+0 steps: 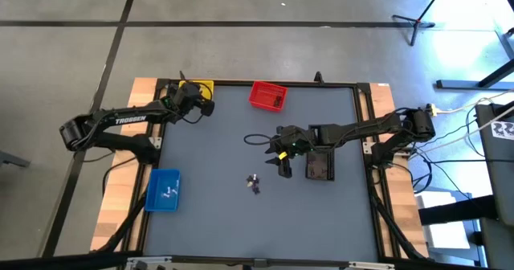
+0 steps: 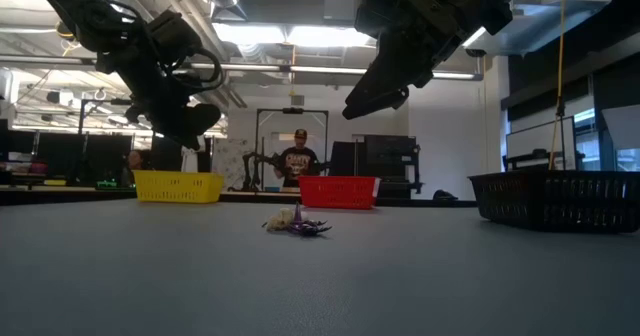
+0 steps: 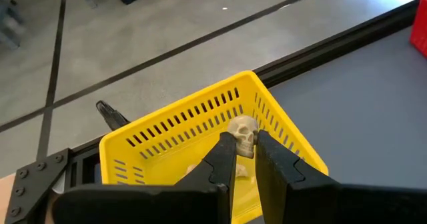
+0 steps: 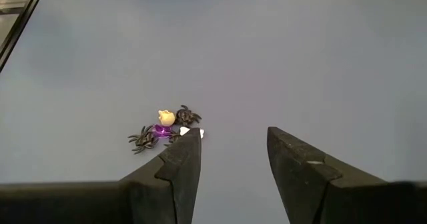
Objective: Sort Halloween decoration
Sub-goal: Put the yellow skull toy into the yellow bin, then put the black spider toy into the red bin
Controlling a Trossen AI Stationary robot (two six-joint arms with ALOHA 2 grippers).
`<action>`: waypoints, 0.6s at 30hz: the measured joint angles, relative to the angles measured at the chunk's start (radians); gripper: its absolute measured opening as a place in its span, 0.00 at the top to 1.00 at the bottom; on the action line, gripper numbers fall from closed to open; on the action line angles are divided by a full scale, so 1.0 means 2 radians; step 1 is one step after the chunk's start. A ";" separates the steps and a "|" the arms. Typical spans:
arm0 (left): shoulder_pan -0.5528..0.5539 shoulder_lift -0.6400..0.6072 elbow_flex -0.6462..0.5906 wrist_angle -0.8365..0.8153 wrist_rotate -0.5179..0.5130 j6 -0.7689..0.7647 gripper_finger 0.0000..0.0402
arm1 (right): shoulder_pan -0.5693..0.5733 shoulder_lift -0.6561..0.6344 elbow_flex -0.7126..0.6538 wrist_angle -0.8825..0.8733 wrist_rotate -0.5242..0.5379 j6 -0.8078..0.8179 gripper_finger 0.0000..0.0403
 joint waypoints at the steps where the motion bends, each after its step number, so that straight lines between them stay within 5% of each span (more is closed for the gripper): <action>1: 0.000 0.000 0.000 0.000 0.000 0.000 0.93 | 0.000 0.000 0.000 0.000 0.000 0.000 0.57; 7: 0.000 0.000 0.000 0.000 0.000 0.000 0.92 | 0.000 0.000 0.000 0.000 0.000 0.000 0.57; 18: 0.000 0.000 0.000 0.000 0.001 -0.004 0.74 | 0.000 0.000 0.000 0.000 0.000 0.000 0.57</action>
